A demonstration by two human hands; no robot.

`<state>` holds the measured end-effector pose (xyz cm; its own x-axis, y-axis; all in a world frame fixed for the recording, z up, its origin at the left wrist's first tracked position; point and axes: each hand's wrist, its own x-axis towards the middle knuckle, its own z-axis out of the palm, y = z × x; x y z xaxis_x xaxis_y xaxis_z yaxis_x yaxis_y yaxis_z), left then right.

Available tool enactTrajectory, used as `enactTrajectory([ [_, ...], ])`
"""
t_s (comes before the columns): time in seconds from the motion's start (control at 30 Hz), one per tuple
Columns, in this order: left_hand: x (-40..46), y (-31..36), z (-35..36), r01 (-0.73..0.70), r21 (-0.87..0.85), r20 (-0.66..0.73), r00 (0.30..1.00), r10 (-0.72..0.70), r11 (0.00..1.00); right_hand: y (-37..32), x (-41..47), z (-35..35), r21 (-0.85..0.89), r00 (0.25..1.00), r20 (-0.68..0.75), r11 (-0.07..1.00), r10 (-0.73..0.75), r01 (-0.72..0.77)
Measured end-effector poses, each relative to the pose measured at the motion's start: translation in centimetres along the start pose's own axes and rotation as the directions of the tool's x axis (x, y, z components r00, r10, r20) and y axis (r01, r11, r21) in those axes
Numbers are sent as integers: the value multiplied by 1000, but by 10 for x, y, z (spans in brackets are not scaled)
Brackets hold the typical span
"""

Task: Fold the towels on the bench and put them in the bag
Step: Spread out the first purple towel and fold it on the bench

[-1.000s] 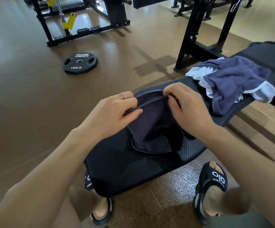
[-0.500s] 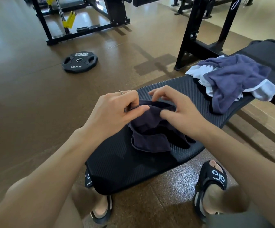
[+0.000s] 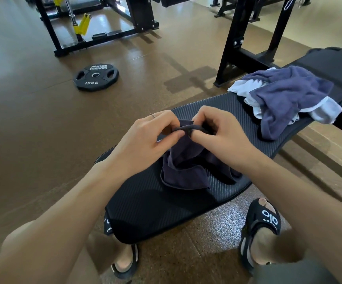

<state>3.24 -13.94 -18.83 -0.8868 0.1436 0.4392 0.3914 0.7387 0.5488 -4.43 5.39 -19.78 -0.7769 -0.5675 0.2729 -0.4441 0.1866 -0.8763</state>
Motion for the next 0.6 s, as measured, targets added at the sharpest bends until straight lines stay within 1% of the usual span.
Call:
enactTrajectory([
  [0.17, 1, 6, 2, 64, -102, -30, 997, -67, 993, -4, -1, 0, 92, 997, 10, 993, -72, 70],
  [0.3, 0, 15, 4, 131, -204, -48, 989, -143, 970, -1, 2, 0, 71, 996, -65, 996, -57, 62],
  [0.37, 0, 15, 7, 155, -216, -17, 987, -163, 964, -3, 1, -2, 89, 994, -100, 994, -48, 57],
  [0.47, -1, 11, 11, 127, -165, 12, 992, -127, 978, -4, 0, -5, 76, 994, -103, 996, -33, 41],
  [0.53, -1, 11, 12, 81, -125, -29, 996, -86, 989, -3, -1, -7, 16, 994, -96, 999, -45, 46],
  [0.6, 0, 12, 13, 57, -123, -60, 996, -65, 991, -3, -3, -9, -76, 993, -97, 995, -69, 61],
])
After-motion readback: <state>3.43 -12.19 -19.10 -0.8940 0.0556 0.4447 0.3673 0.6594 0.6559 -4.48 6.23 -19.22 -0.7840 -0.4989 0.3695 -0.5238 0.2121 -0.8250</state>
